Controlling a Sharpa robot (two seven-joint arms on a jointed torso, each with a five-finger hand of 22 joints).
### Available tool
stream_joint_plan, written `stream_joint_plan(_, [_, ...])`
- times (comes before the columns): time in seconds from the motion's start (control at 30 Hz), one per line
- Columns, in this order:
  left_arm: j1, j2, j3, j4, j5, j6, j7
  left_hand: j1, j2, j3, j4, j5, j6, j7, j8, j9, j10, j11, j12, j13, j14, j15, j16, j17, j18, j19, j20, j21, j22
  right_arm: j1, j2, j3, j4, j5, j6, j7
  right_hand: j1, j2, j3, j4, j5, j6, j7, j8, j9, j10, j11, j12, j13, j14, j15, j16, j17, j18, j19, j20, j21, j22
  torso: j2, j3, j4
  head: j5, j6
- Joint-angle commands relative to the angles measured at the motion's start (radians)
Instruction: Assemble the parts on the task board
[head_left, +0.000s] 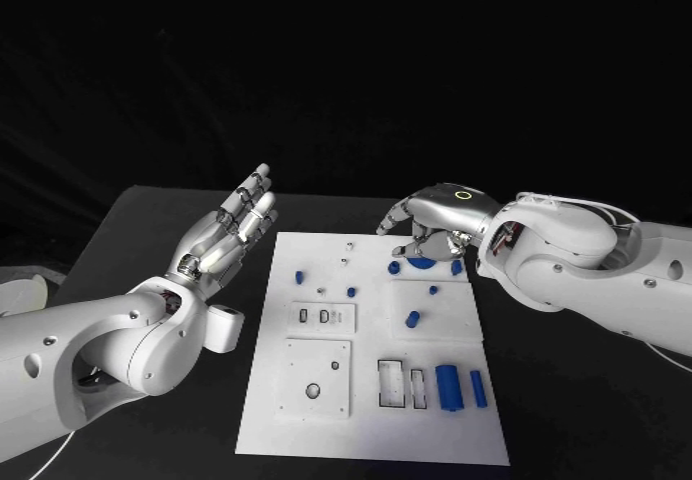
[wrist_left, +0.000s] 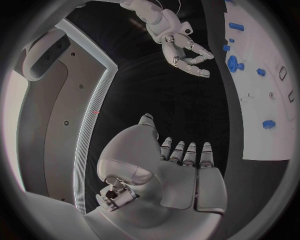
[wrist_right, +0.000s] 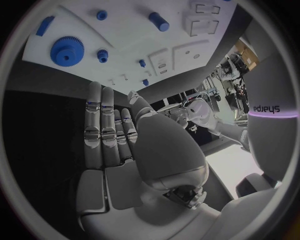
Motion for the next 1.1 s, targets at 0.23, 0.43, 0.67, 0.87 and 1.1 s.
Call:
stream_joint_plan(0.23, [0.010,-0.008,0.001,0.019,-0.014,0.007,0.005,0.021,0.005,0.008,0.000,0.031,0.004,0.016,0.007,0.002,-0.002,0.016,0.005,0.002,-0.001,0.014,-0.004,-0.002,0.015,0.001,0.018,-0.004,-0.001,0.005,0.007,0.001,0.018,-0.237,0.136,-0.114,-0.030,-0.058,0.072,0.014,-0.020,-0.012,-0.029,-0.054,-0.031,0.086,0.002,-0.075,-0.015,0.083,-0.025,0.142,0.096,0.008,0.064,-0.026,0.117,0.097,0.015,-0.0027,-0.0004,-0.001,-0.021])
stream_joint_plan(0.43, [0.011,-0.010,0.001,0.023,-0.014,0.015,0.002,0.032,0.005,0.012,-0.001,0.056,0.006,0.022,0.007,0.002,-0.001,0.022,0.005,0.002,-0.001,0.019,-0.004,-0.002,0.015,0.001,0.024,-0.004,-0.001,0.005,0.009,0.001,0.018,-0.268,0.166,-0.140,-0.061,-0.081,0.091,0.037,-0.046,0.020,-0.034,-0.056,-0.040,0.141,0.008,-0.090,-0.019,0.095,-0.024,0.169,0.119,0.009,0.058,-0.024,0.150,0.134,0.014,-0.0033,0.0018,-0.003,-0.029])
stream_joint_plan(0.67, [0.013,-0.009,0.001,0.021,-0.014,0.029,0.003,0.040,0.007,0.015,0.000,0.062,0.018,0.037,0.009,0.004,-0.002,0.029,0.004,0.001,-0.001,0.026,-0.004,-0.002,0.015,0.001,0.036,-0.004,-0.001,-0.002,0.020,0.000,0.003,-0.275,0.168,-0.137,-0.069,-0.098,0.114,0.052,-0.057,0.036,-0.002,-0.060,-0.040,0.185,-0.007,-0.095,-0.019,0.096,-0.031,0.197,0.142,0.009,0.045,-0.026,0.180,0.171,0.014,-0.0016,-0.0018,0.000,-0.038])
stream_joint_plan(0.87, [0.013,-0.008,0.001,0.019,-0.008,0.028,0.009,0.041,0.007,0.015,0.000,0.062,0.019,0.038,0.009,0.004,-0.003,0.024,0.002,0.001,-0.001,0.026,-0.004,-0.002,0.015,0.001,0.039,-0.004,-0.001,-0.017,0.023,0.000,-0.016,-0.273,0.142,-0.122,-0.069,-0.102,0.125,0.058,-0.057,0.050,0.011,-0.057,-0.037,0.203,-0.005,-0.095,-0.019,0.095,-0.032,0.209,0.151,0.009,0.037,-0.027,0.193,0.188,0.015,-0.0044,0.0036,-0.009,-0.040])
stream_joint_plan(1.1, [0.013,-0.008,0.001,0.016,-0.001,0.032,0.010,0.042,0.007,0.016,0.001,0.064,0.020,0.037,0.010,0.004,-0.002,0.031,0.004,0.001,-0.001,0.023,-0.004,-0.002,0.015,0.001,0.041,-0.004,-0.001,-0.037,0.040,0.000,-0.061,-0.249,0.120,-0.100,-0.065,-0.109,0.158,0.065,-0.024,0.068,0.018,-0.056,-0.032,0.234,0.000,-0.100,-0.022,0.091,-0.031,0.234,0.169,0.007,0.023,-0.027,0.228,0.231,0.011,-0.0049,0.0030,-0.004,-0.044])
